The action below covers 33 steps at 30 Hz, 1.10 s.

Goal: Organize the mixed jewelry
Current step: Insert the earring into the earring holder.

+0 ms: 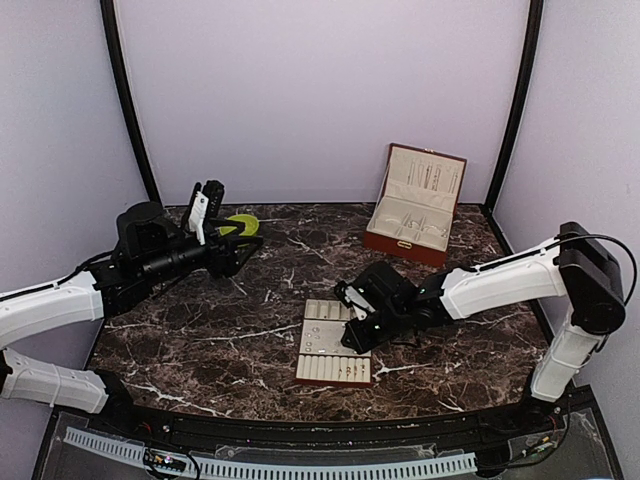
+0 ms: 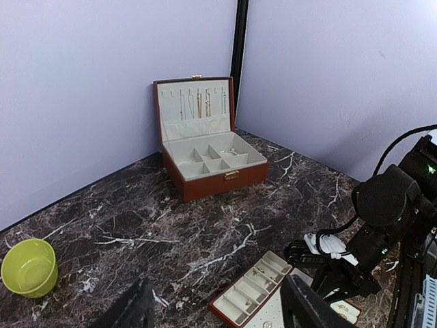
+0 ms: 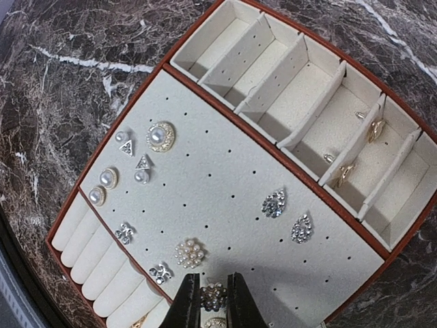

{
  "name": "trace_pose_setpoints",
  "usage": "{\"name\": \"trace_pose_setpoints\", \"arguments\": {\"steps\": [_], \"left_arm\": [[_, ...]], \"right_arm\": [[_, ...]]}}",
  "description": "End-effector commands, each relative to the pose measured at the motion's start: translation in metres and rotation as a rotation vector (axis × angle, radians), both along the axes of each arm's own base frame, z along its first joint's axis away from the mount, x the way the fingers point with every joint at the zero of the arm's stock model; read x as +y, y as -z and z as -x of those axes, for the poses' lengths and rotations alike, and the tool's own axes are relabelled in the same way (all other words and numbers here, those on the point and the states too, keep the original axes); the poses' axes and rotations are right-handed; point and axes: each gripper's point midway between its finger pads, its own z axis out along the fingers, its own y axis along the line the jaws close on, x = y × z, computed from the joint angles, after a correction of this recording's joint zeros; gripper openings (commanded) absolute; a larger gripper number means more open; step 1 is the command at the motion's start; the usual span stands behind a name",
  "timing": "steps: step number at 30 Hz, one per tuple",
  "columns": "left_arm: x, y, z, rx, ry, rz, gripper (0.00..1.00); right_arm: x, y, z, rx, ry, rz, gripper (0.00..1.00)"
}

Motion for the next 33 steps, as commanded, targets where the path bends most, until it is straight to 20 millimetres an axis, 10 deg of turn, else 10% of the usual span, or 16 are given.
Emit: {"name": "trace_pose_setpoints", "arguments": {"steps": [1,33], "left_arm": [[0.000,-0.001,0.000,-0.012,0.010,0.000,0.66],[-0.001,0.001,-0.001,-0.010,0.008,-0.004,0.66]], "right_arm": [[0.008,-0.002,-0.001,-0.019,-0.015,0.005,0.11],[0.000,0.006,-0.001,-0.071,-0.018,0.091,0.12]]}}
